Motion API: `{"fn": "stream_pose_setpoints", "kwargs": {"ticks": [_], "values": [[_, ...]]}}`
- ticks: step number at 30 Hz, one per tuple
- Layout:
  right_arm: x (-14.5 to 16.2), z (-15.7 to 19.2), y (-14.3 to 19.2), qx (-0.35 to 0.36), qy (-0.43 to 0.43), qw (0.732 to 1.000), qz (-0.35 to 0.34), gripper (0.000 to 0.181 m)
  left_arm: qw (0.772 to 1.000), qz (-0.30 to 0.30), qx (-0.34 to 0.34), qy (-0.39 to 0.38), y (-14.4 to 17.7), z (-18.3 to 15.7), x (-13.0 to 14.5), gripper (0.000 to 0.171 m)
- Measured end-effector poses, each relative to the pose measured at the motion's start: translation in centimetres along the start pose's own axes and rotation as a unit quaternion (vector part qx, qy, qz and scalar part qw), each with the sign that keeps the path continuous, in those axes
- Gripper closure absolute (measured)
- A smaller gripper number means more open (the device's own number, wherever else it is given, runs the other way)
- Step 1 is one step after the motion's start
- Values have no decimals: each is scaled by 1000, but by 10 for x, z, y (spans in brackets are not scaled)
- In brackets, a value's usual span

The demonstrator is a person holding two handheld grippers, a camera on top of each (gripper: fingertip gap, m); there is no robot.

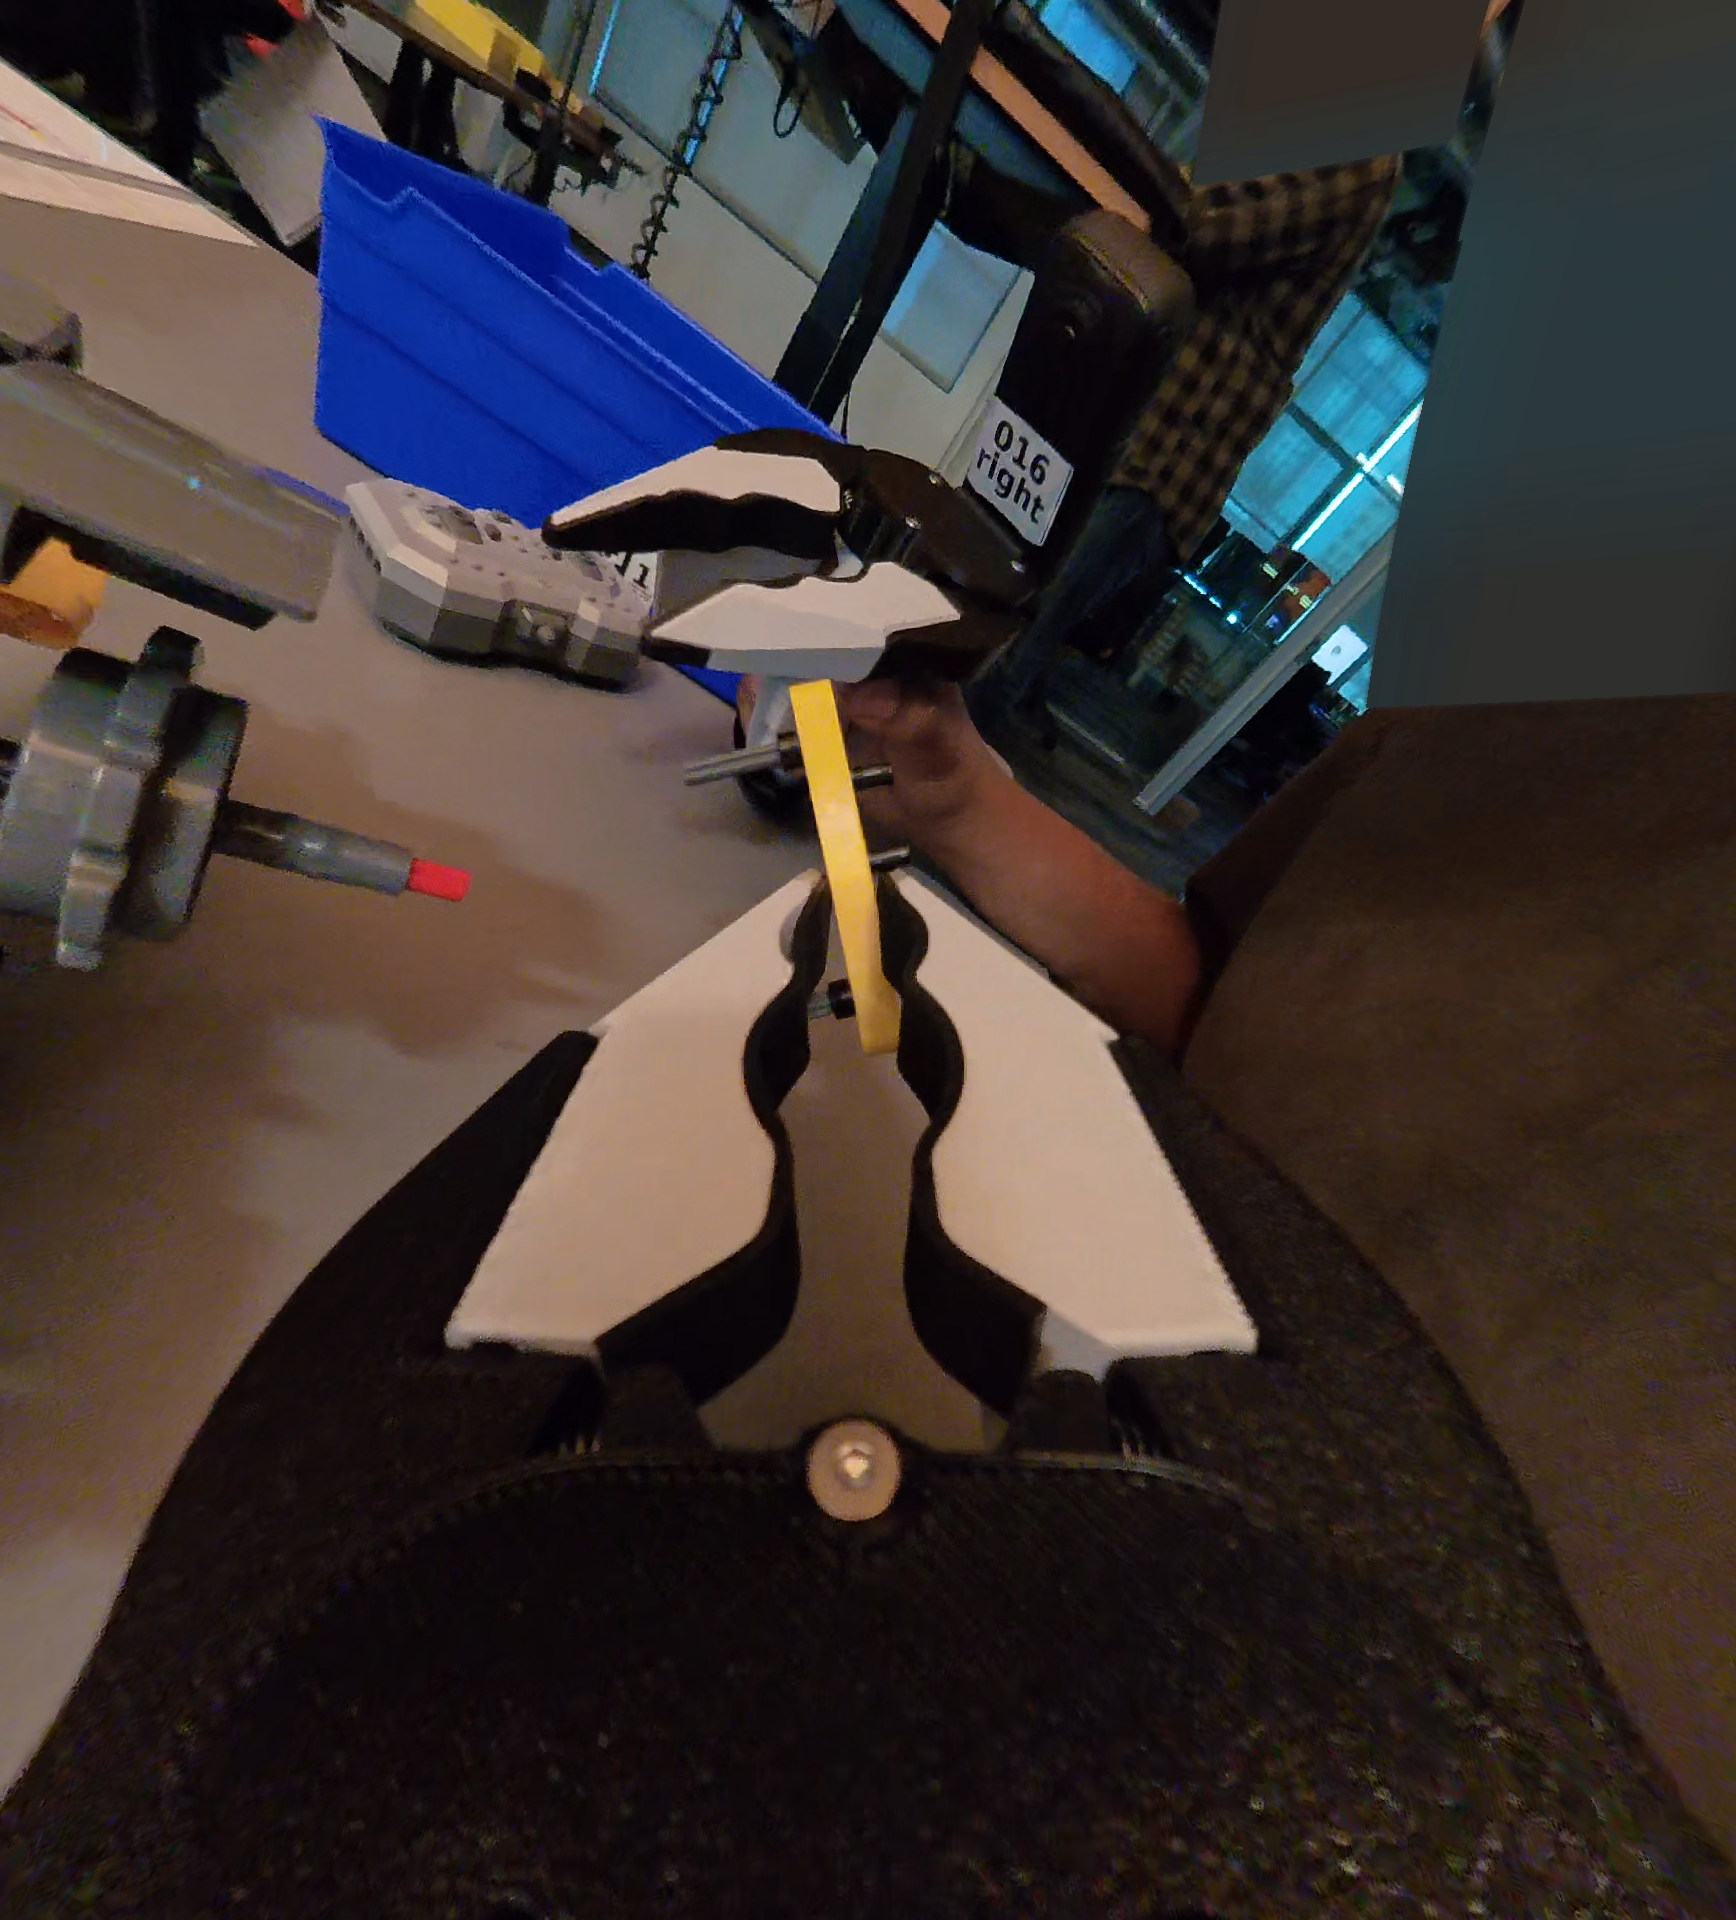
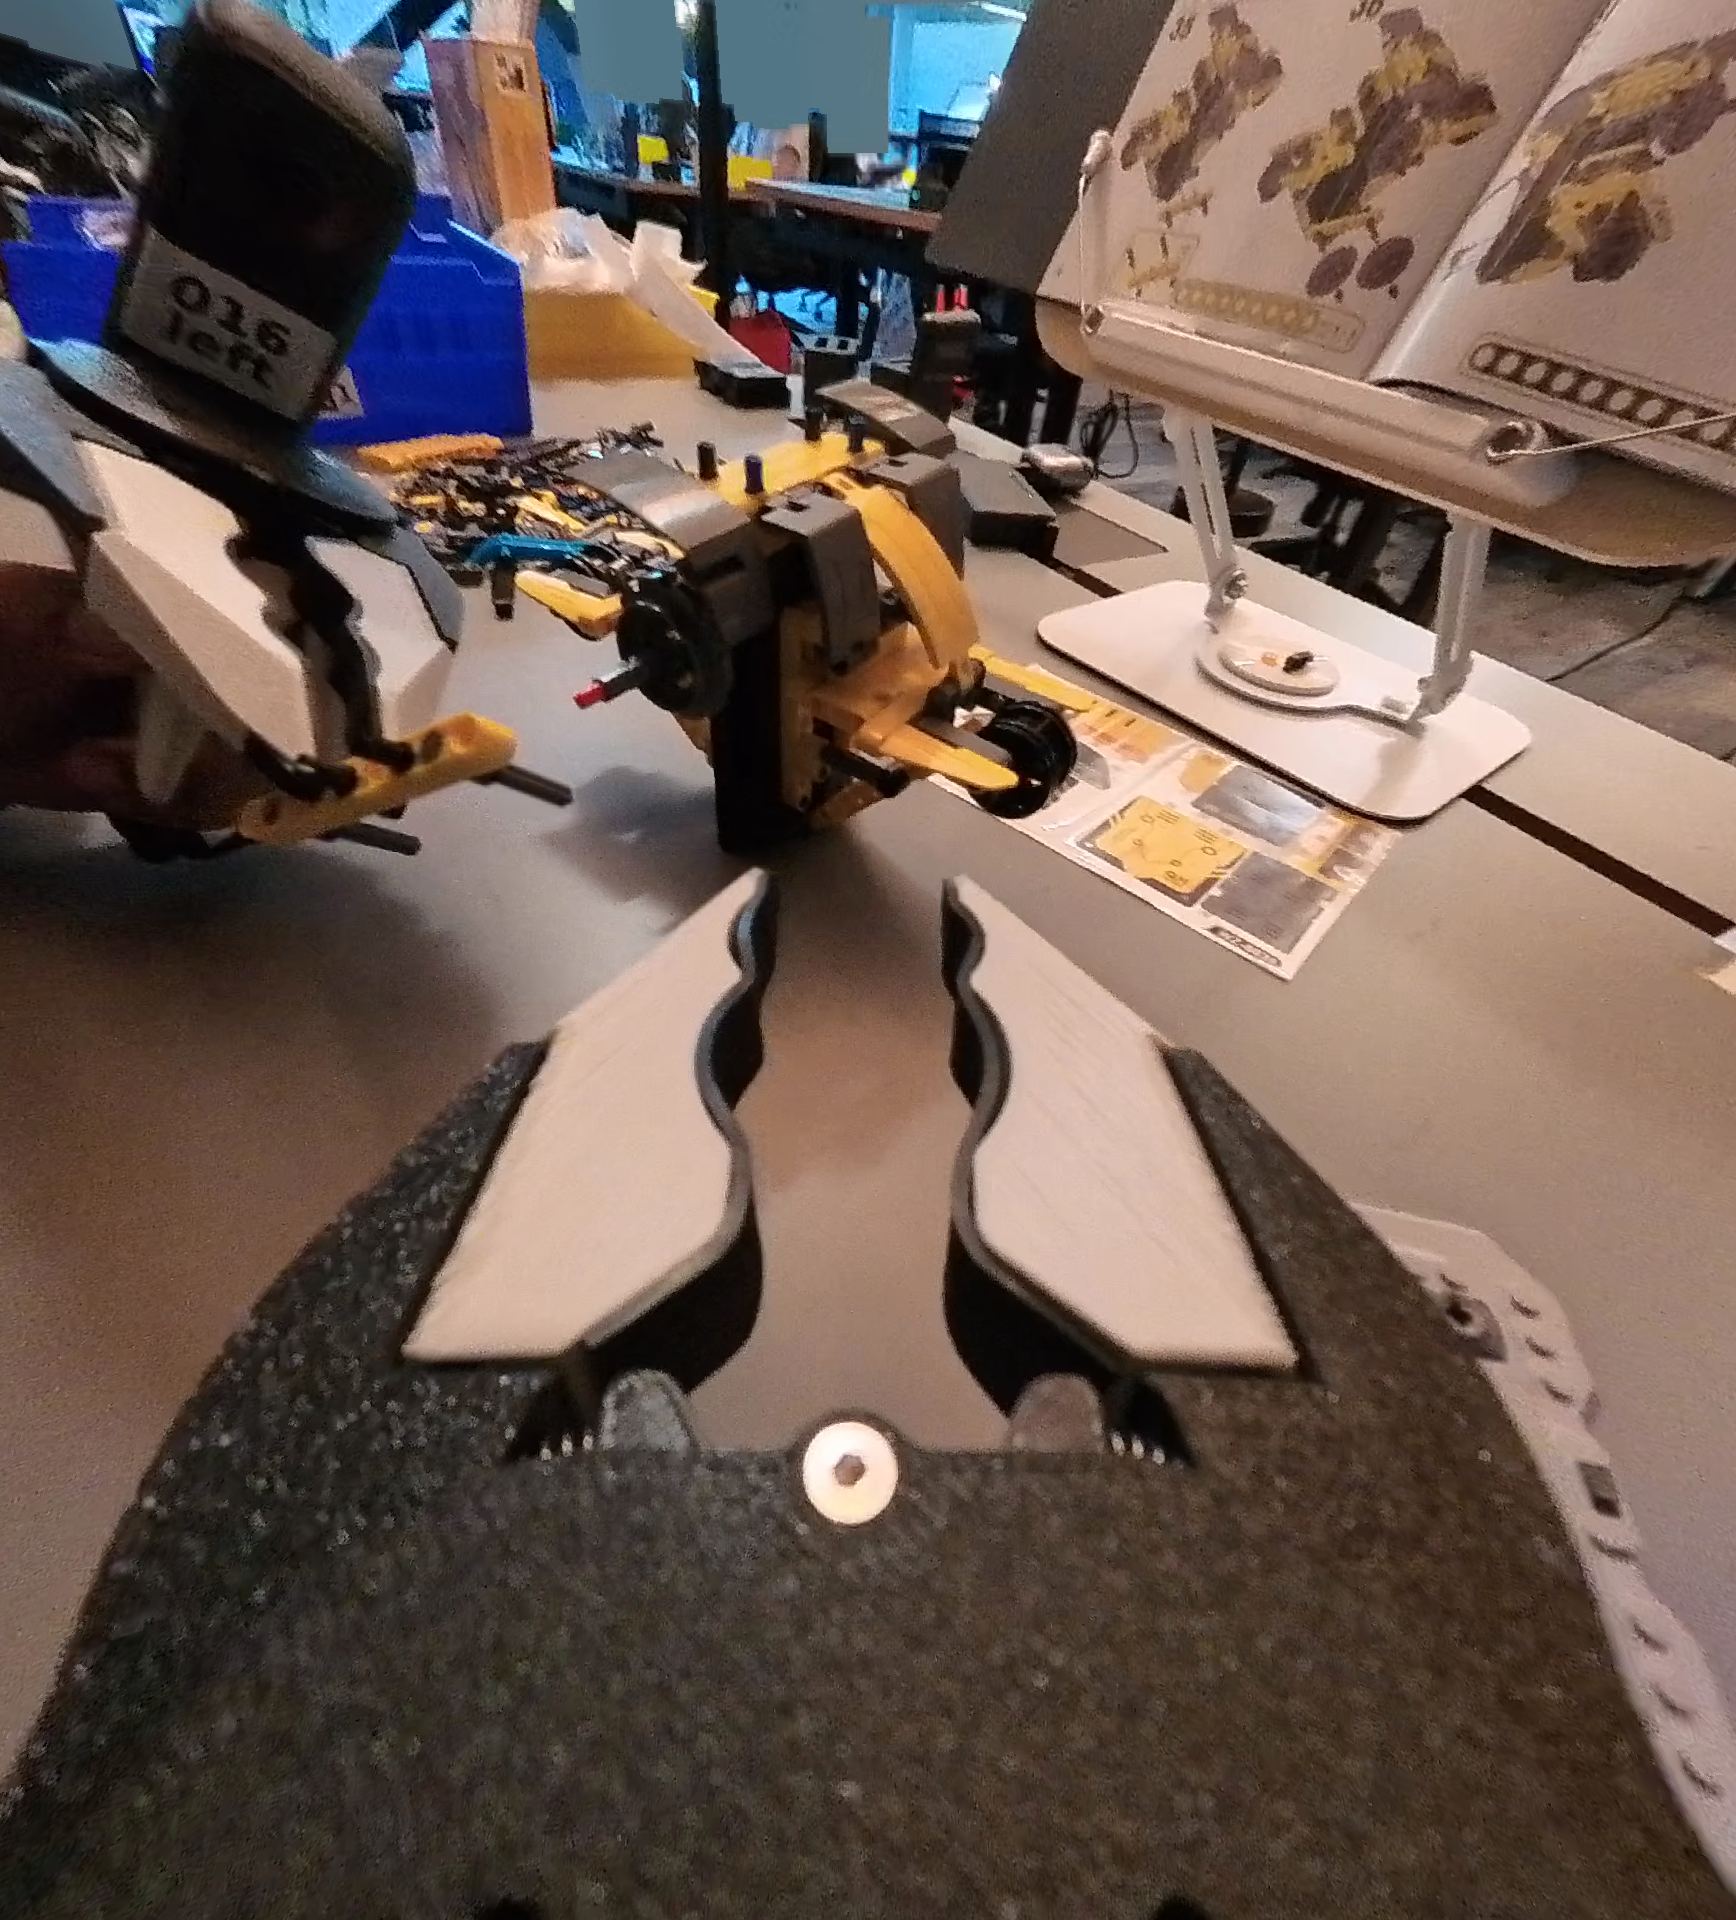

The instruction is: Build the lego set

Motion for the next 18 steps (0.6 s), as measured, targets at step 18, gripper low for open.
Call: {"fn": "stream_pose_setpoints", "kwargs": {"ticks": [18], "values": [[-8,28,-10,-120,-34,991,-42,130,1000,-9,5,-2,3,-3,-2,165]]}}
Point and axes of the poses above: each gripper's, where its closed fingertips meet, y back along the fingers, x out of its underside, z = x × y across the jaws, the point moved 8 cm from there along y, back along the fingers, and after that the axes turned 2 degrees about -z, right-handed, at the moved point
